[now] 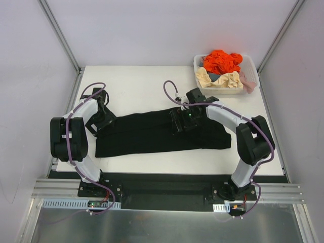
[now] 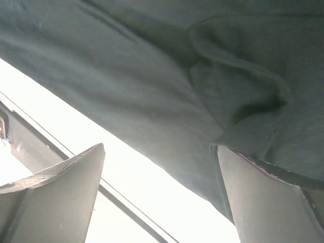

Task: Fold and stack the t-shirts
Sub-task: Fold the tshirt

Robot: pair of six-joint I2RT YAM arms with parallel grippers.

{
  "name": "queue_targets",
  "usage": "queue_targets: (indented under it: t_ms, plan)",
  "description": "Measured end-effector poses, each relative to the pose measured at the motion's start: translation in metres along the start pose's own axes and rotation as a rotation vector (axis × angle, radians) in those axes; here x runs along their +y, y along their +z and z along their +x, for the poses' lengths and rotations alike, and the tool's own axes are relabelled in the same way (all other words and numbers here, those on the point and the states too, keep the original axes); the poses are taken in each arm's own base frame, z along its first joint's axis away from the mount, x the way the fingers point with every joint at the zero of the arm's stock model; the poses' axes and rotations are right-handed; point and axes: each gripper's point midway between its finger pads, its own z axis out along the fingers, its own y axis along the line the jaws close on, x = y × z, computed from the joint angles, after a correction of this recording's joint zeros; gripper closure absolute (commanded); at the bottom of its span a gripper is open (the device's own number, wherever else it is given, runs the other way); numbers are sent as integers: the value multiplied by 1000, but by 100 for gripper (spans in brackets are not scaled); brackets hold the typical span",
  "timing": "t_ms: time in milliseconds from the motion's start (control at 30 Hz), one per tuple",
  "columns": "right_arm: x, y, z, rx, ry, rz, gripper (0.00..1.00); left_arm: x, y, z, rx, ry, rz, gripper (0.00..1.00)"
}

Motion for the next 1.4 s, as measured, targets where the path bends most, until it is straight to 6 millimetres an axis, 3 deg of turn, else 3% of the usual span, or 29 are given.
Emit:
queue_targets:
  t_ms: [133, 433, 633, 833, 967, 1167, 1233, 1400]
  plan:
    - [4, -3, 7, 13, -33, 10, 3, 0, -3, -1, -9, -2, 9, 1]
    - [13, -32, -5, -71, -111, 22, 3, 0, -10, -3, -24, -7, 25, 1]
    - [-2, -33, -10, -86, -116, 109, 3, 0, -10, -3, -23, -7, 25, 1]
    - [-23, -14, -40, -97, -111, 196, 3, -2, -12, 0, -11, -7, 40, 1]
    - [-24, 6, -43, -70, -110, 182, 3, -3, -16, -1, -20, -9, 50, 1]
    - [20, 21, -28, -28, -144, 21, 3, -3, -22, -3, -32, -12, 65, 1]
    - [33, 27, -14, 5, -140, -35, 3, -3, -23, -2, -30, -12, 68, 1]
    - [42, 24, -1, 32, -124, -56, 3, -7, -26, -1, -18, -13, 89, 1]
